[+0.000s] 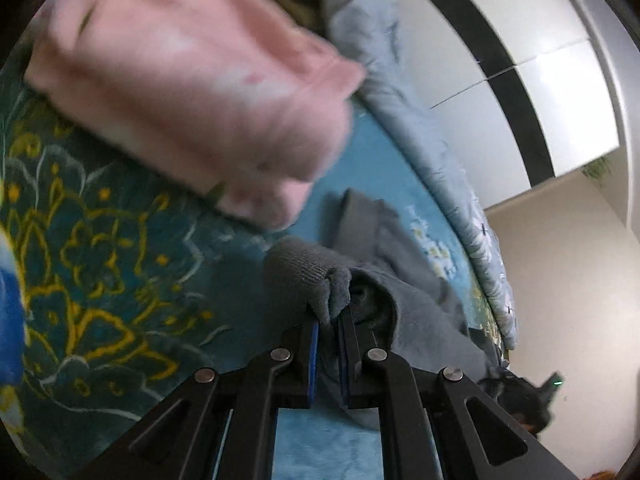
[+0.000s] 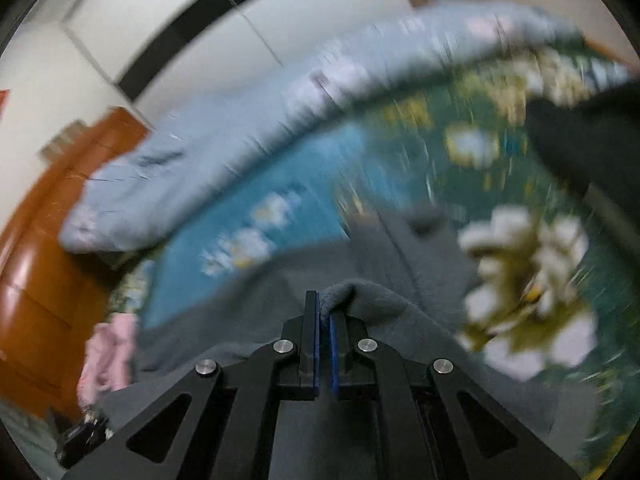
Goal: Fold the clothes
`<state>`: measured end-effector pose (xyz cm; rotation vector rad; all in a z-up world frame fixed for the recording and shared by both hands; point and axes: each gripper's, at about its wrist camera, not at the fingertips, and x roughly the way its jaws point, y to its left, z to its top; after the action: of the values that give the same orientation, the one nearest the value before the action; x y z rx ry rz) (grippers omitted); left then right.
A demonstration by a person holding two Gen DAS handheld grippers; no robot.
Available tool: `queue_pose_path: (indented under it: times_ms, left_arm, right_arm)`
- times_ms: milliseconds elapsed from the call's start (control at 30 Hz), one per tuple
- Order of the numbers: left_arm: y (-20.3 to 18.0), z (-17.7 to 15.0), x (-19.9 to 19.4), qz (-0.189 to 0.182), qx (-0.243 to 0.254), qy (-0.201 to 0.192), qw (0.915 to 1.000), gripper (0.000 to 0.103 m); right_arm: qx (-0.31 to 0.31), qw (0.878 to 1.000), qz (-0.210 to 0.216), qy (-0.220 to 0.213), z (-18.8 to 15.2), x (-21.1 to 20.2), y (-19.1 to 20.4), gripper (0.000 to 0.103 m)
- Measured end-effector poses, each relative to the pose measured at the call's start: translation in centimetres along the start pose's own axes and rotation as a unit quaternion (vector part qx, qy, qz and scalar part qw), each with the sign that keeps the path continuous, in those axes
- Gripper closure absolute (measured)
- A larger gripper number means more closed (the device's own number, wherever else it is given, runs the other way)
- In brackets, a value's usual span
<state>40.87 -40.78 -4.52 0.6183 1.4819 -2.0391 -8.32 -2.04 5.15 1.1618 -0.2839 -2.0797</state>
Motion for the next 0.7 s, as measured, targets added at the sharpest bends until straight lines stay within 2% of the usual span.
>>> queue_pose_path:
  times_ms: [133, 167, 200, 267, 467, 700]
  left_arm:
    - [0.0, 0.2, 0.7, 0.006, 0.008, 0.002, 0.9999, 0.094]
    - [-0.2, 0.2, 1.0, 0.01, 0.012, 0.001, 0.9999, 0.094]
    - [-0.5, 0.1, 1.4, 0.015, 0.015, 0.001, 0.9998, 0.094]
    - [-0.7, 0.0, 1.9, 0.02, 0.014, 0.002, 0.9997, 0.093]
    - [-0.8, -0.1, 3.0, 0.017, -0.004, 0.002, 0.9998, 0.093]
    - [-1.1, -0.3, 2.8, 0.024, -0.011, 0.001, 0.9997, 0.092]
  right_arm:
    - [0.029, 0.999, 0.007, 0.018, -1.2, 2.9, -2.7, 0.097]
    - [0.036, 0.999, 0.009, 0.023, -1.5, 3.6, -3.3, 0.088]
    - [0.041, 0.999, 0.01, 0.025, -1.8, 3.9, -3.8, 0.073]
    - [0.026, 1.0, -0.001, 0.002, -2.7, 0.7, -4.3, 0.054]
    - [0.095, 0.995, -0.025, -0.016, -8.7, -4.1, -8.6, 0.051]
    - [0.174, 0.983, -0.053, -0.036, -15.6, -9.7, -13.6, 0.051]
